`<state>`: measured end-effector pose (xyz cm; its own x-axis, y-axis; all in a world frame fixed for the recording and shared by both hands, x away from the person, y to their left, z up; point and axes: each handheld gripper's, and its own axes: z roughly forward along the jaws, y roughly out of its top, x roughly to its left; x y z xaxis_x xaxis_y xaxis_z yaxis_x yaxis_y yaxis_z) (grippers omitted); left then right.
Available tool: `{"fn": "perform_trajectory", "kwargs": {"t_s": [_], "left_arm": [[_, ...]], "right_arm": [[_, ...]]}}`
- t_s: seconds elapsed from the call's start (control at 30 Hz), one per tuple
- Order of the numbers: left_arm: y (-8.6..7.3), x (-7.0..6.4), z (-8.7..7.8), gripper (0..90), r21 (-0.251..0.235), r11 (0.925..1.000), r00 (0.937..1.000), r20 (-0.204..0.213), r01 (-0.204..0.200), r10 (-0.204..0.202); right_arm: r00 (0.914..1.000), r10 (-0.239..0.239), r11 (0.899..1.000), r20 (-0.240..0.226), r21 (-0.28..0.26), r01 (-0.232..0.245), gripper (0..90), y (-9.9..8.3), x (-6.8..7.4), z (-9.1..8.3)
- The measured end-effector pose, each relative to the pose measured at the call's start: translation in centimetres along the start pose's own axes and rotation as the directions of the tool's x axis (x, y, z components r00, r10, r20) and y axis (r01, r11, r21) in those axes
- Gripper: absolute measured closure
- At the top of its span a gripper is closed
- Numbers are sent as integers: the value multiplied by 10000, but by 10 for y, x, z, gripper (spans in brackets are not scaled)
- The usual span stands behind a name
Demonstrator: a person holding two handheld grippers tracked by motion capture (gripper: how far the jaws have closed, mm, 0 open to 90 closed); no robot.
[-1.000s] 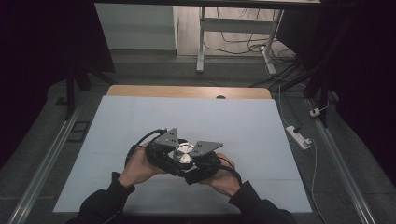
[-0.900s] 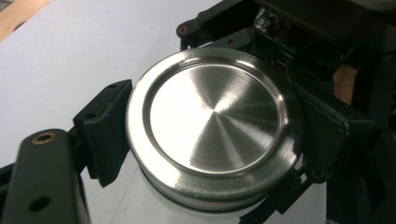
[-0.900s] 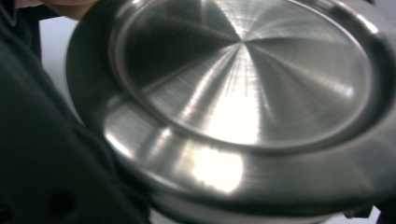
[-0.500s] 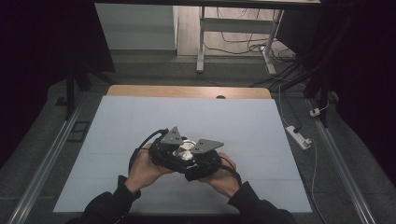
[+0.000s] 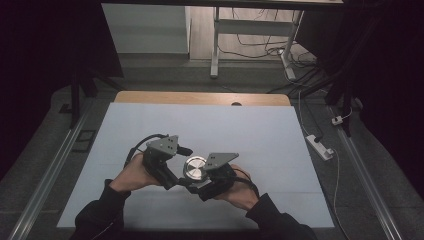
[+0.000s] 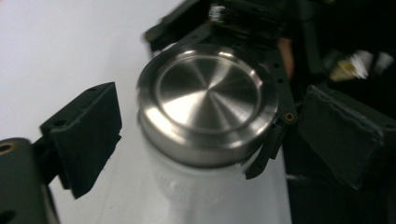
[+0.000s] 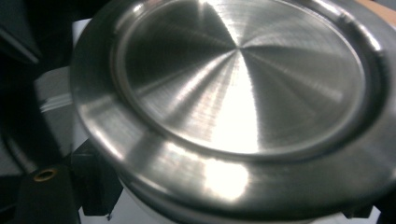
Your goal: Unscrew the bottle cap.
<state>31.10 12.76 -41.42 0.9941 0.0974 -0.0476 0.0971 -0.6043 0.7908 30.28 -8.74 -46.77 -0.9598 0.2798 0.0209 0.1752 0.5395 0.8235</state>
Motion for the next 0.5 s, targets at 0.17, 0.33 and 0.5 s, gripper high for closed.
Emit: {"fn": "perform_trajectory", "kwargs": {"t_s": [0.17,0.33,0.5], "left_arm": [[-1,-4,6,182,322,9973,9974,319,-660,649],[0,-7,9,188,275,9984,9986,-179,-486,491],[6,-7,16,190,296,9992,9924,-1206,281,-244]], "right_arm": [[9959,-666,9977,-611,88,672,148,1,9,4],[9963,-721,9972,-463,145,729,148,1,10,3],[9993,-282,9994,247,225,277,148,1,4,2]]}}
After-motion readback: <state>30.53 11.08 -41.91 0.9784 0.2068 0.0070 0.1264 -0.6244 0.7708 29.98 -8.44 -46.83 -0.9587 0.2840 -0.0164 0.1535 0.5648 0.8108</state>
